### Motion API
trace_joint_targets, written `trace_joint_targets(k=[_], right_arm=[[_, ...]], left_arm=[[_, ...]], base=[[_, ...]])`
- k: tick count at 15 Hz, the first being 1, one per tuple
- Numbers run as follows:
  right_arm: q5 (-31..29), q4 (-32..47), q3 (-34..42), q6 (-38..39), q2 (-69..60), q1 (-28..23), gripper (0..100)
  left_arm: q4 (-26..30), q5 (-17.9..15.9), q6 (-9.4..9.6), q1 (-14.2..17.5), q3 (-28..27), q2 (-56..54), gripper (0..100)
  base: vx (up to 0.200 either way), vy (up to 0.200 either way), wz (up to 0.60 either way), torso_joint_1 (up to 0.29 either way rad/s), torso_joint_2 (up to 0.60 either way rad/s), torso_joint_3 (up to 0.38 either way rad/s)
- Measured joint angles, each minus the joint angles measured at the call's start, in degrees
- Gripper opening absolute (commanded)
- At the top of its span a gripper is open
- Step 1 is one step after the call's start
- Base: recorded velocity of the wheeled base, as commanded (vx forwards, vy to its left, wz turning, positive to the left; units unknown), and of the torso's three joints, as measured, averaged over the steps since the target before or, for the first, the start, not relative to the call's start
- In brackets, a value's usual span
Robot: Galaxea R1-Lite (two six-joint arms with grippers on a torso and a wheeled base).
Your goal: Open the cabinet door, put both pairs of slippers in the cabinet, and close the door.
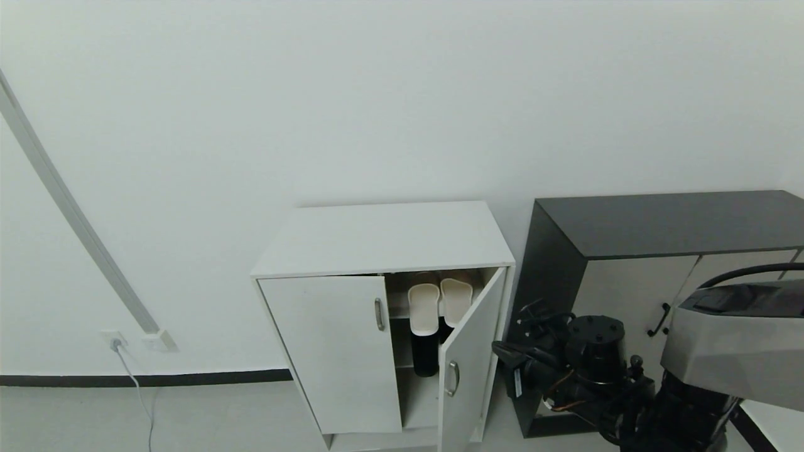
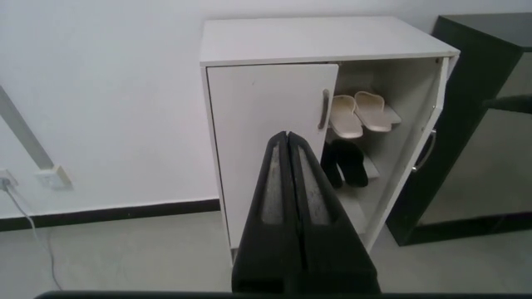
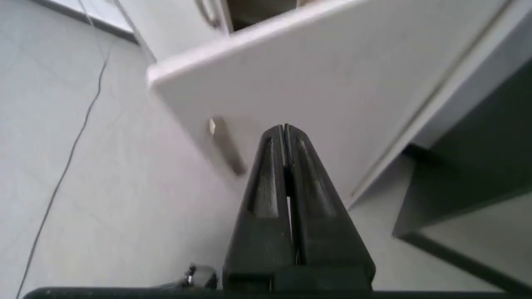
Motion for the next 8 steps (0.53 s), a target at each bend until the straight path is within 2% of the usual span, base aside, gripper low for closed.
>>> trace_joint_targets(k=[4, 8], right_arm=[[0.0, -1.3, 3.3, -0.2, -0.8, 0.0, 0], [-0.1, -0.3, -0.9, -0.3, 1.6, -0.1, 0]], left_arm=[[0.0, 0.0, -0.04, 0.0, 0.0, 0.0, 0], [0.0, 0.0, -0.06, 0.0, 0.0, 0.0, 0]], base=[[0.000, 0.000, 0.00, 0.000, 0.00, 0.000], [0.000, 0.000, 0.00, 0.000, 0.00, 0.000]])
